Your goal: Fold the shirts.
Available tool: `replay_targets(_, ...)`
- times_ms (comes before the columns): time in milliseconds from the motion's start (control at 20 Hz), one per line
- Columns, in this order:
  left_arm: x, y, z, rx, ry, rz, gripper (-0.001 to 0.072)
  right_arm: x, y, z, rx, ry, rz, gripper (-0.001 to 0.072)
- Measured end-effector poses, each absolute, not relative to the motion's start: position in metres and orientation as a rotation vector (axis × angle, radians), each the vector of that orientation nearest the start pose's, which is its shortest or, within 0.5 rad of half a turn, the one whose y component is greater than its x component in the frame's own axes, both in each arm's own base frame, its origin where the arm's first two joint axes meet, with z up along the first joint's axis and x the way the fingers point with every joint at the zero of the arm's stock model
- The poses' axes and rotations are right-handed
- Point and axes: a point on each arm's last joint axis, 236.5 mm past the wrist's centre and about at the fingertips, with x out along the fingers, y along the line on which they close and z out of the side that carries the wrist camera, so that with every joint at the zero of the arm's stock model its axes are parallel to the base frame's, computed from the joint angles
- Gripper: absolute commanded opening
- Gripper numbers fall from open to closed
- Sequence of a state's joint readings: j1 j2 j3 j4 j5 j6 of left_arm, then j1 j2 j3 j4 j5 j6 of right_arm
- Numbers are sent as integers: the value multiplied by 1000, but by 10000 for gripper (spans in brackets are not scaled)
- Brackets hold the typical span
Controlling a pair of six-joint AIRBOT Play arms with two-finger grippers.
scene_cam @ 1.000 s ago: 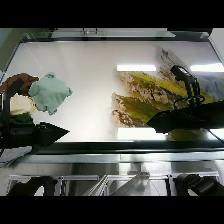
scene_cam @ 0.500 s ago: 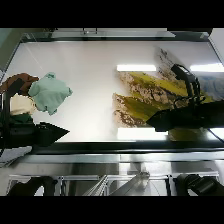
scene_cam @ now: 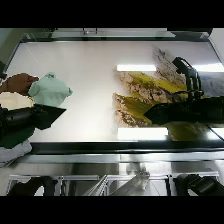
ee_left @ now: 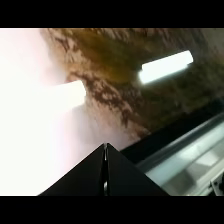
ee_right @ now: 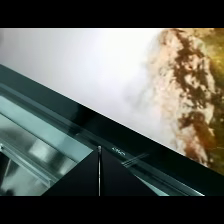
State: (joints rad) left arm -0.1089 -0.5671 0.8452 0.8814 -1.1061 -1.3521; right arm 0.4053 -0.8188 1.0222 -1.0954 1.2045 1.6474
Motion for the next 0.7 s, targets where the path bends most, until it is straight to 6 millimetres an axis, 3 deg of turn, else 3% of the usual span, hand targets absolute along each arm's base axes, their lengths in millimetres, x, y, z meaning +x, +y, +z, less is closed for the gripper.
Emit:
replay_targets(100,272,-153,179,-298,687,-582,16,249,217,131,248,1097,643,20)
replay_targets(200,298,-122,173,-278,676,-442,26,254,220,122,252,1121,635,25)
replay_targets(250,314,-97,166,-273,687,-347,322,256,220,116,251,1140,629,72)
replay_targets(300,329,-72,160,-276,697,-257,720,262,220,110,242,1144,620,357)
replay_targets(350,345,-43,154,-285,708,-165,692,269,218,102,224,1146,604,632)
replay_targets(450,372,13,134,-324,755,-5,690,287,209,86,196,1146,554,643)
replay_targets(550,390,63,102,-402,847,117,689,304,197,71,189,1156,501,643)
replay_targets(700,410,98,41,-580,1022,166,689,323,176,52,200,1181,424,643)
